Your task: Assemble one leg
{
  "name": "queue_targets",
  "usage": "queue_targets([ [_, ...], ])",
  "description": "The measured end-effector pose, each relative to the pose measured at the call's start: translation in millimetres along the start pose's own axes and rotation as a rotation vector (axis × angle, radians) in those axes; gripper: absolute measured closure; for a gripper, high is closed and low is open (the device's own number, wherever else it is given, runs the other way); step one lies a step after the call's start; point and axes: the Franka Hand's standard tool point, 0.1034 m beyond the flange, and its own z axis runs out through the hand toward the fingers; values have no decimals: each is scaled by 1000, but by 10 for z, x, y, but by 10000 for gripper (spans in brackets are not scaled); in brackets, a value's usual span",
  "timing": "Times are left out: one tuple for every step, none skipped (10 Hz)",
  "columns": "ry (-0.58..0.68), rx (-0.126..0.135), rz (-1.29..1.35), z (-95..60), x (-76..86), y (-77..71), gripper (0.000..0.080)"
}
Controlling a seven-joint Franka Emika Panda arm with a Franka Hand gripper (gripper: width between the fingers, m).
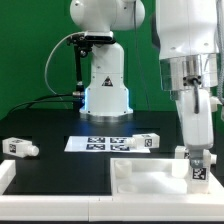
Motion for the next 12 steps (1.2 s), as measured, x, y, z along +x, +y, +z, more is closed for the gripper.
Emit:
queue_targets([
  [-9,1,112,2,3,-3,511],
  [-8,4,152,2,10,-6,511],
  [-8,4,136,2,11,-6,511],
  [-8,4,113,3,10,-5,511],
  [-7,5,97,9,6,-2,511],
  [-6,6,4,7,-17,6,321],
  [-9,6,-113,-19,-39,2,209],
  [-22,16,-128,-127,-91,-9,209],
  [-41,28,-129,-312,-145,-25,162],
  [-54,39,-125,-450,-178,-50,153],
  [-59,41,-110,-486,-201,-61,153],
  [-56,41,-113,-465,-190,-57,153],
])
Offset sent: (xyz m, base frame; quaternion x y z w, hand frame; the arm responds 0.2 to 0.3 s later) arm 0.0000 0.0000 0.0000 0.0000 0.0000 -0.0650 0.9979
